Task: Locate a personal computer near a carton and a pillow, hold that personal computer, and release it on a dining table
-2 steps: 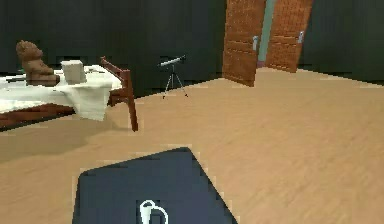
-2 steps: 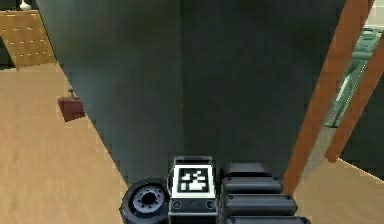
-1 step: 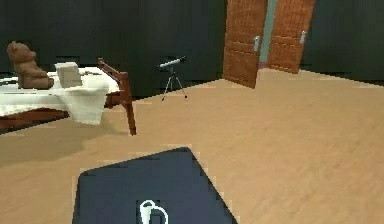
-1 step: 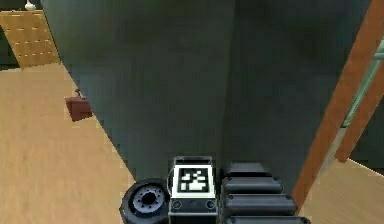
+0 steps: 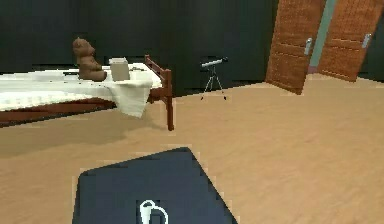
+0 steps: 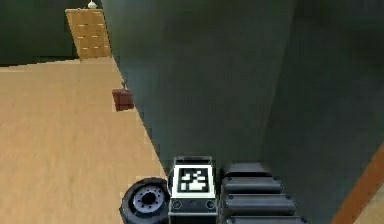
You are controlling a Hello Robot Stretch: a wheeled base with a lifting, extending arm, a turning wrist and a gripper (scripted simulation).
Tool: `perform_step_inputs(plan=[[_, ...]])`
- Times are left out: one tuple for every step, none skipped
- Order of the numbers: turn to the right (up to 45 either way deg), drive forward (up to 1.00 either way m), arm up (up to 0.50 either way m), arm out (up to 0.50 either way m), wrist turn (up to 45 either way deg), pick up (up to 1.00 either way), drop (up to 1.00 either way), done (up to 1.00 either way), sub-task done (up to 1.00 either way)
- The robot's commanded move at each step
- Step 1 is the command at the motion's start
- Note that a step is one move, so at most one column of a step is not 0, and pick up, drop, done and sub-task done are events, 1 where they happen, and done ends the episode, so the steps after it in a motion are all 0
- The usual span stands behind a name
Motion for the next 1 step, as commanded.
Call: perform_step_inputs(plan=[[0.0, 0.20, 0.00, 0.00, 0.0, 0.00, 0.00, 0.00, 0.00]])
